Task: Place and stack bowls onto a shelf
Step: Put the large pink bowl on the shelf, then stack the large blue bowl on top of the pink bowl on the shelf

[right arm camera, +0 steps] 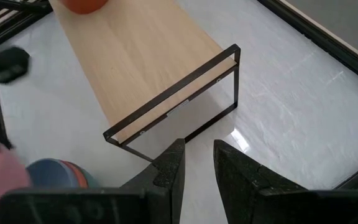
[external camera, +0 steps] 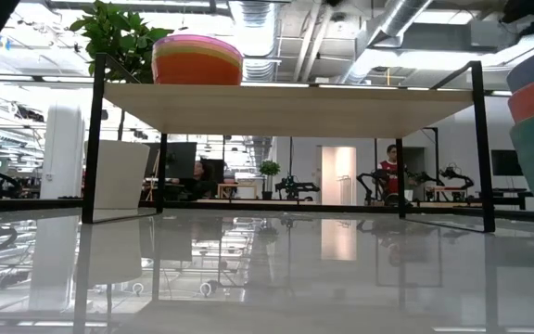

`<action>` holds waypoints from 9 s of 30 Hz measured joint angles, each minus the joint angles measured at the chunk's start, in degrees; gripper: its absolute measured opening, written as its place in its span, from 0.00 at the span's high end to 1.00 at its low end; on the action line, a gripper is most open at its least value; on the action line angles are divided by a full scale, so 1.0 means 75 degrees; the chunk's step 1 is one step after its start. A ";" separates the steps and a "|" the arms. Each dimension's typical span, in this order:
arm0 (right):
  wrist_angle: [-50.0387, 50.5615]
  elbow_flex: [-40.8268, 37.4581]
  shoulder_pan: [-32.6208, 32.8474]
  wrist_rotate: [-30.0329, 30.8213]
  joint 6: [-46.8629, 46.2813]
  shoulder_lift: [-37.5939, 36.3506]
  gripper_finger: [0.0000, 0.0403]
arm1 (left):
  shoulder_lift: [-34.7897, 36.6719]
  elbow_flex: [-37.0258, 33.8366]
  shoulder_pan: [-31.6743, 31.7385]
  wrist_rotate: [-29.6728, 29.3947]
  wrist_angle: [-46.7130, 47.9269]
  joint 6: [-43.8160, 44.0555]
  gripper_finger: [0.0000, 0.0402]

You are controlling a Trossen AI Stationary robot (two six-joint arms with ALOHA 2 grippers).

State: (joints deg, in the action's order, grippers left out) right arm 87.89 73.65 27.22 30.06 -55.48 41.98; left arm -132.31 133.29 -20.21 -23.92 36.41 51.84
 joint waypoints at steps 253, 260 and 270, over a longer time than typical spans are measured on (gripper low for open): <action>0.0284 0.0003 0.0002 0.0000 0.0469 -0.0006 0.72 | 0.2483 -0.0160 0.4090 0.2867 0.5067 -0.1848 0.80; 0.0284 0.0003 0.0002 -0.0001 0.0463 -0.0006 0.72 | 0.2529 0.0042 0.4132 0.3062 0.5125 -0.1967 0.77; 0.0284 0.0003 0.0003 -0.0003 0.0463 -0.0006 0.72 | 0.2465 0.0213 0.3873 0.3541 0.5142 -0.2763 0.94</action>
State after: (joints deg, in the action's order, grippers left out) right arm 90.02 73.67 27.24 30.04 -52.01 41.93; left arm -113.82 134.89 8.84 2.64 74.98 31.11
